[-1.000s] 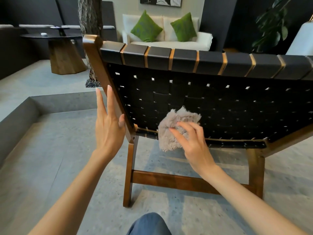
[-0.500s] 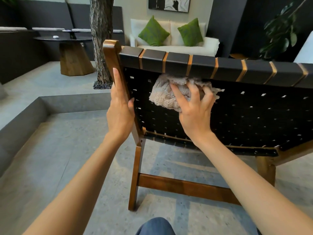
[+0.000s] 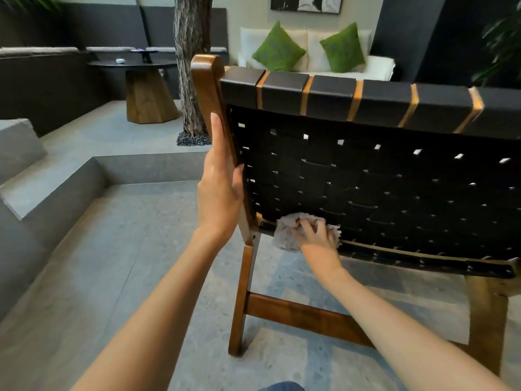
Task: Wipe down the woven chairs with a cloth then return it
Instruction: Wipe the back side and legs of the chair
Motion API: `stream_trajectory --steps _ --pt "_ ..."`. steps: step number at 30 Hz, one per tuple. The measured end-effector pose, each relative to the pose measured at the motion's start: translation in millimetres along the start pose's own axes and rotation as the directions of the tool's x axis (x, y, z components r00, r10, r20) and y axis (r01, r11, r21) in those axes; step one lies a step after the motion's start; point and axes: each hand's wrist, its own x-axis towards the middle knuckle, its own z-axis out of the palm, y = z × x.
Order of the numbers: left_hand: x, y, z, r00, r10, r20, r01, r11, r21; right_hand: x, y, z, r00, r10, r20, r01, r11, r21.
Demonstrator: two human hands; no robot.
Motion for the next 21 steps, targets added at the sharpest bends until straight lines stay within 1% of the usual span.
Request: stream_trajectory --steps 1,3,5,6,7,8,9,10,11,12,14,15,16,17,19,21 --pt "0.4 -1.0 -0.2 1.0 0.002 0.001 -0.002 1.0 -0.008 1.4 -2.7 0.8 0.998 0.012 0.066 -0.011 1.0 -0.014" --pt "1.7 -1.8 -1.5 1.0 -0.002 0.01 0.003 1.0 -0.019 2.1 -6.6 -2.4 0.992 0.012 0.129 -0.008 1.0 -0.03" --pt "1.7 0.0 -2.6 1.0 -0.022 0.019 0.022 0.999 -0.036 -6.4 -6.6 -10.8 0.985 -0.013 0.169 0.002 0.998 0.067" --pt "1.2 2.2 -3.0 0.999 -0.029 0.02 0.03 0.998 -0.048 -13.2 -5.3 -15.2 0.991 -0.041 0.127 0.027 0.993 0.113" --pt "0.6 4.0 -3.2 0.999 -0.034 0.023 0.035 0.998 -0.055 -20.3 -4.5 -19.2 0.998 -0.067 0.006 0.066 0.992 0.108" --pt "0.4 6.0 -4.5 0.999 -0.034 0.028 0.036 0.998 -0.061 -26.4 -4.5 -23.7 0.988 -0.09 -0.128 0.101 0.991 0.083" --pt "0.4 6.7 -5.0 0.999 -0.034 0.041 0.036 0.997 -0.066 -32.5 -4.2 -28.7 0.965 -0.101 -0.242 0.129 0.986 0.103" --pt "0.8 6.7 -7.0 0.998 -0.029 0.061 0.033 0.997 -0.075 -36.8 -4.7 -36.8 0.925 -0.118 -0.361 0.179 0.974 0.142" --pt "1.7 5.2 -10.0 0.996 -0.016 0.089 0.023 0.996 -0.082 -40.0 -6.9 -50.5 0.867 -0.149 -0.475 0.248 0.957 0.153" --pt "2.6 3.3 -13.6 0.992 -0.004 0.123 0.015 0.996 -0.085 -41.5 -8.4 -67.9 0.791 -0.184 -0.583 0.308 0.944 0.12" --pt "3.0 0.7 -22.7 0.982 0.001 0.188 0.018 0.995 -0.1 -38.8 -11.9 -109.2 0.659 -0.204 -0.724 0.348 0.936 0.052" --pt "2.1 0.6 -27.5 0.977 0.006 0.212 0.02 0.993 -0.119 -34.3 -14.8 -127.8 0.605 -0.193 -0.773 0.346 0.937 0.037" --pt "0.6 0.3 -31.0 0.973 0.008 0.229 0.026 0.989 -0.146 -28.6 -19.0 -144.2 0.567 -0.171 -0.806 0.343 0.938 0.042" --pt "-1.2 -0.2 -33.4 0.971 0.004 0.238 0.038 0.984 -0.172 -21.9 -24.6 -155.7 0.549 -0.142 -0.824 0.338 0.939 0.064" --pt "-4.5 -1.8 -35.5 0.969 -0.031 0.246 0.077 0.981 -0.179 -8.2 -40.2 -167.2 0.537 -0.069 -0.841 0.332 0.934 0.135" --pt "-6.0 -4.6 -37.7 0.963 -0.076 0.259 0.115 0.984 -0.137 7.3 -56.8 -166.7 0.535 0.006 -0.845 0.305 0.931 0.199"
